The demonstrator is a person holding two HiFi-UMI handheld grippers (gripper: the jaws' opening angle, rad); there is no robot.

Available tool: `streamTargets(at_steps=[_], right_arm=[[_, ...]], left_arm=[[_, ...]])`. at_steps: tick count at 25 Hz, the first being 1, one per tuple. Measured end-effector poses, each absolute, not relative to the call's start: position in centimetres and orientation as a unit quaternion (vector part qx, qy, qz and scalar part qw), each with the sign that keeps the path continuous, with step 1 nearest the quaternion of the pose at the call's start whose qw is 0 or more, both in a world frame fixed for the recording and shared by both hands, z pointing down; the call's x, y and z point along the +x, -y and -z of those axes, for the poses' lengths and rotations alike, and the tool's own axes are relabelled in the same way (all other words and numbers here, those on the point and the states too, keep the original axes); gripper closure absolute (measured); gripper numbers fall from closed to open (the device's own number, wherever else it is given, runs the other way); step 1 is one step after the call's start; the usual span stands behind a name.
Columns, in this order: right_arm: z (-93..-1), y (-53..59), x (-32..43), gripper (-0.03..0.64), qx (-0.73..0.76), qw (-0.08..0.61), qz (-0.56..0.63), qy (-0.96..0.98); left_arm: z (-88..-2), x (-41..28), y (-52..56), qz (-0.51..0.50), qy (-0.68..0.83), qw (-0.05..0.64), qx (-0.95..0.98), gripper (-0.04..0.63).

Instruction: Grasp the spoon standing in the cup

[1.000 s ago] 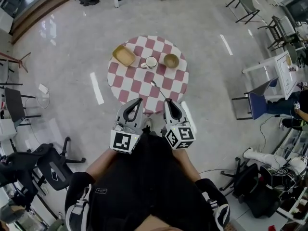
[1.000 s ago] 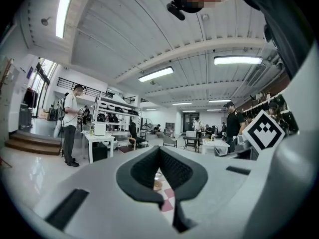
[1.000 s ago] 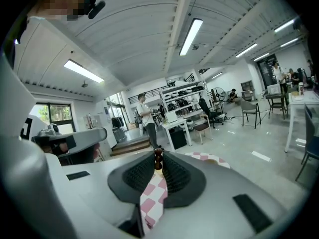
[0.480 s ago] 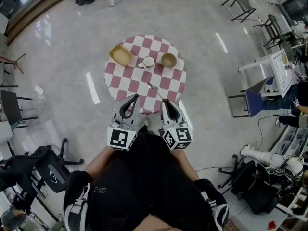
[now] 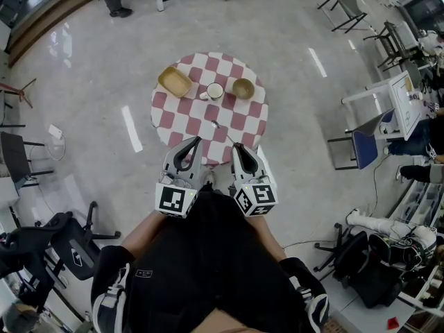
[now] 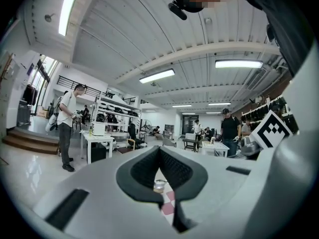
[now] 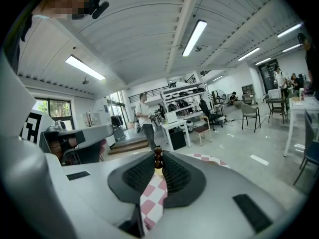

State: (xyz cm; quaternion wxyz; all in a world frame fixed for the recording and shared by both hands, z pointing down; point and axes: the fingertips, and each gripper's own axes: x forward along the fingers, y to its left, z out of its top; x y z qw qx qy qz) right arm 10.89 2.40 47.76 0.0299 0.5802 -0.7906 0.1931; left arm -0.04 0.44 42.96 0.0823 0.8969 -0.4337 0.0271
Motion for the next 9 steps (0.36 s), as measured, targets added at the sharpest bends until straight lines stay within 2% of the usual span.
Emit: streamTargets(at_steps=[9], right_arm=[[-47.75,-2.34,10.50,0.554,0.582,0.032,-0.194,0.789]], left_arm=[[-42.82,-0.53,-0.34,-0.029,0.433,0.084,0.897,0.588]])
